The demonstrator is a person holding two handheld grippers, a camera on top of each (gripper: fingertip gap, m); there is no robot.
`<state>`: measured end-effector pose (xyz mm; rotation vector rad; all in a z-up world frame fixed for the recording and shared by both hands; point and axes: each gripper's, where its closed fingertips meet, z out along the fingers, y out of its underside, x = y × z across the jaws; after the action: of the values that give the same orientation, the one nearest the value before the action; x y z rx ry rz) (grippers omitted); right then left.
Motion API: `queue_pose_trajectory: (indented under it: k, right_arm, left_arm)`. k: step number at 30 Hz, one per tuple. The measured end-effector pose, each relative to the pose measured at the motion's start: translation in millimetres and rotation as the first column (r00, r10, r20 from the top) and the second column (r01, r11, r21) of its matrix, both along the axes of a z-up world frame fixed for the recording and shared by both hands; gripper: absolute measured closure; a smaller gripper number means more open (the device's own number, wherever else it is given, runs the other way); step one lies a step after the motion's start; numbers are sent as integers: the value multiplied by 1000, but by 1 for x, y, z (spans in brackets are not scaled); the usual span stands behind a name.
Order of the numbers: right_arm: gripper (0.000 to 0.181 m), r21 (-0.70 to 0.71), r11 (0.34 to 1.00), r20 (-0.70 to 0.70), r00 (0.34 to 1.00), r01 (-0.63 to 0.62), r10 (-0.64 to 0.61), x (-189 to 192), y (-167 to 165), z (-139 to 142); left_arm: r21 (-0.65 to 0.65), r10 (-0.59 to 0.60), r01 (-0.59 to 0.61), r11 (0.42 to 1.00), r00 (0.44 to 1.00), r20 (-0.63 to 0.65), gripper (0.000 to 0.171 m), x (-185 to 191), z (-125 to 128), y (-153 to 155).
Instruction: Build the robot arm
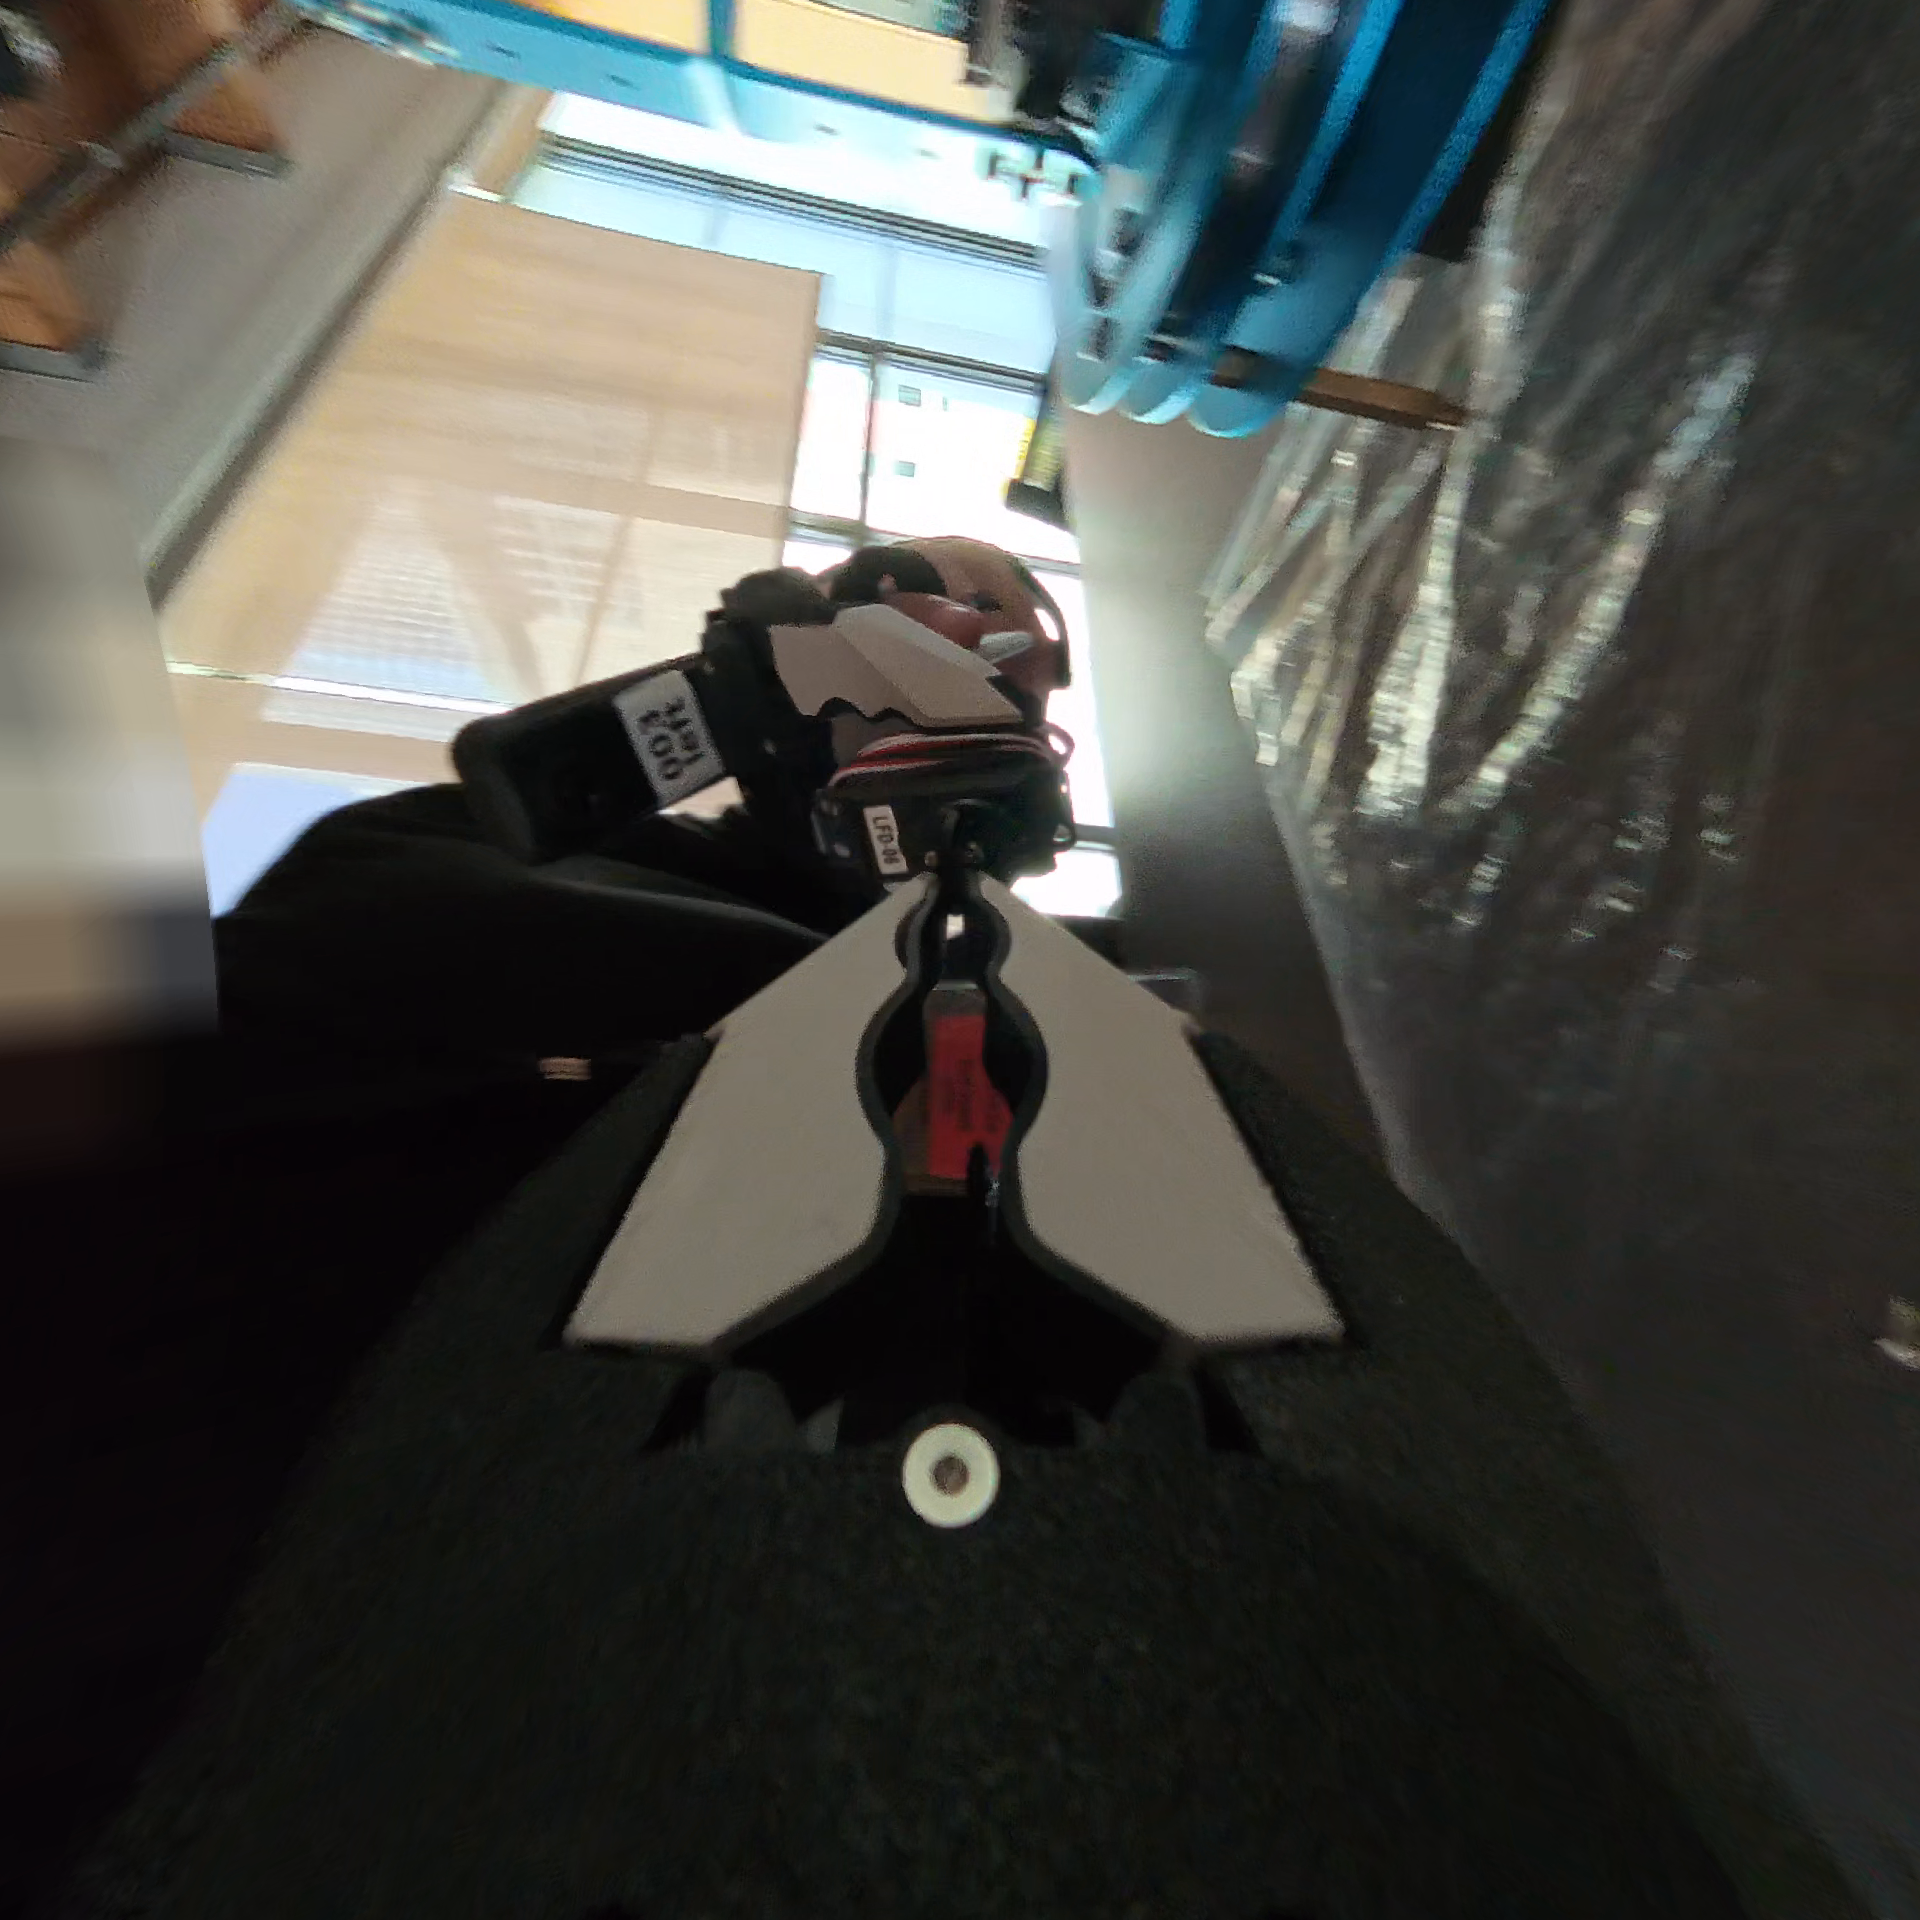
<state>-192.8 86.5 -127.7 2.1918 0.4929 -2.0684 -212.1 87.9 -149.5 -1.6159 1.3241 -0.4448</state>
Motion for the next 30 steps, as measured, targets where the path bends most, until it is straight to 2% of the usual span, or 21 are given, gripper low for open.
queue_pose_trajectory:
  k: [4, 8, 11, 14, 16, 18, 21, 23, 30]
  right_arm:
    - [181, -128, 991, -250, 968, -27, -6, -3, -1, 46]
    - [180, -149, 986, -377, 926, -81, 19, -8, -4, 84]
    - [179, -76, 995, -385, 922, -61, 27, -11, -2, 106]
    - [167, 104, 995, -329, 944, 10, 25, -12, 5, 115]
    - [163, 302, 949, -302, 953, 89, 6, -8, 13, 124]
    - [152, 503, 852, -264, 965, 147, -11, -5, 17, 133]
    - [138, 722, 681, -234, 970, 123, 72, -5, 1, 150]
    - [137, 794, 600, -192, 977, 98, 94, -9, -4, 152]
    - [160, 820, 565, -198, 970, 86, 140, -18, -14, 163]
  left_arm:
    - [65, -20, 11, 998, 991, 136, 145, -3, 64, -2]
    - [132, -53, 27, 991, 978, 200, 145, -7, 101, -5]
    - [92, -32, 6, 996, 957, 288, 145, -10, 120, -3]
    - [33, -14, 2, 999, 936, 352, 145, -11, 133, -3]
    - [5, -6, 5, 1000, 922, 388, 145, -11, 142, -5]
    - [-33, -5, 21, 999, 903, 429, 145, -11, 151, -8]
    - [-61, 2, 29, 998, 892, 453, 145, -11, 160, -9]
    - [-54, -7, 35, 998, 894, 448, 145, -10, 164, -10]
    - [-94, -20, 74, 993, 876, 482, 145, -7, 179, -16]
